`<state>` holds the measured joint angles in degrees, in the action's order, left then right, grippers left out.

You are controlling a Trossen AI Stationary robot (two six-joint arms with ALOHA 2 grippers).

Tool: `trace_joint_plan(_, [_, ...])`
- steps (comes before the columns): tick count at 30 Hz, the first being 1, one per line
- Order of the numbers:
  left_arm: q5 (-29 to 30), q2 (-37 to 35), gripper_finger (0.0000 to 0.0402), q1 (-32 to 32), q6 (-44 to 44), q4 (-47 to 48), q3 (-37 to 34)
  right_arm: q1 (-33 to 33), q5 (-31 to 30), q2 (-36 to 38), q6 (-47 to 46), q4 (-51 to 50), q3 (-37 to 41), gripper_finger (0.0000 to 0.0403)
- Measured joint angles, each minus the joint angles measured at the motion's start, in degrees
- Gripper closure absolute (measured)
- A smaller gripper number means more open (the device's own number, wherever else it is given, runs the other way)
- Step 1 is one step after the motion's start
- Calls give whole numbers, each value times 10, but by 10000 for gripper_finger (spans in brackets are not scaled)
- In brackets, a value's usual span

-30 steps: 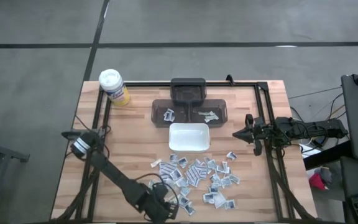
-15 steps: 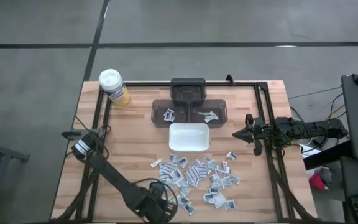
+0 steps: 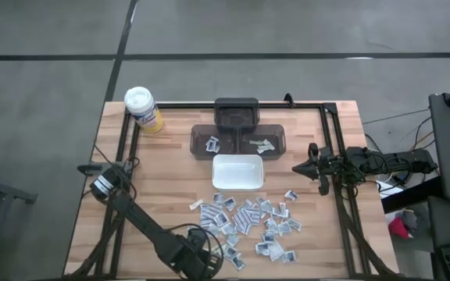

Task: Pick & Place First Aid Supplies
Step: Put the alcohol pad into the bottom left black bin

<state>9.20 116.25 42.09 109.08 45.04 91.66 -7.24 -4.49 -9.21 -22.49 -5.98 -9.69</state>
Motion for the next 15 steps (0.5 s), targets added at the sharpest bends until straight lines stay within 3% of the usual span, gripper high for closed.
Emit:
trace_joint_plan(7, [3, 0, 282, 0, -10, 0, 0, 0, 0, 0, 0, 0, 0, 394])
trace_joint_plan(15, [-34, 0, 282, 0, 58, 0, -12, 0, 0, 0, 0, 0, 0, 394])
